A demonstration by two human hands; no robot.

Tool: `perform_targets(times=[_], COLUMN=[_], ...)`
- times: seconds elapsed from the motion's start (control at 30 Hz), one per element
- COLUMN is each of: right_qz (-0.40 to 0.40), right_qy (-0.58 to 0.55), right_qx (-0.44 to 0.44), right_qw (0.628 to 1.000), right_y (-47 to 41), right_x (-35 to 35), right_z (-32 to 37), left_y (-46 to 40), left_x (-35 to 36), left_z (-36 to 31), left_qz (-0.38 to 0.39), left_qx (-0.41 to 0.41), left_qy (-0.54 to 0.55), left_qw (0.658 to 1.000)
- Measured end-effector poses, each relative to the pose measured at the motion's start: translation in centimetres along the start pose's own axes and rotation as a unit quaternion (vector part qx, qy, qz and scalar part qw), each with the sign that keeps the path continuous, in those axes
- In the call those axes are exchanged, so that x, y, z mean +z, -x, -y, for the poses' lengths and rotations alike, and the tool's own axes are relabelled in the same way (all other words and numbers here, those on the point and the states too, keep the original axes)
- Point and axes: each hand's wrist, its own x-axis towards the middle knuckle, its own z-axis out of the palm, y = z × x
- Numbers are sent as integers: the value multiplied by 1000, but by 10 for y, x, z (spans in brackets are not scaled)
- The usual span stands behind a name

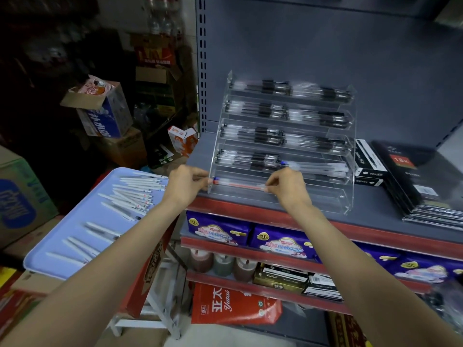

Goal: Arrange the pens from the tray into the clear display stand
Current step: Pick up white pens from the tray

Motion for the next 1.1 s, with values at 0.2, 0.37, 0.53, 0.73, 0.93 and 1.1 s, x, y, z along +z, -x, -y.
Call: perform_targets(times=[0.2,0.37,0.53,0.73,0.93,1.1], right_qz=[6,-69,-41,-26,11,11], right_qy=[40,70,87,-11,15,31], right_qx=[4,0,68,85,58,21], right_qw=[999,995,993,996,998,999], right_y=[2,12,9,2,-3,-6], right_x=[1,8,21,27,27,29], right_z=[2,26,46,47,49,51], left_y=[7,17,19,-5,-16,-17], left_x=[-4,-32,-58,-36,-18,-13], left_z=[-2,15,48,25,18,13], left_qz=[2,-8,2,80,75,62], left_qx=[13,56,50,83,63,51], left_qy=[22,7,-17,6,26,46], left_qw=[1000,998,999,993,995,996])
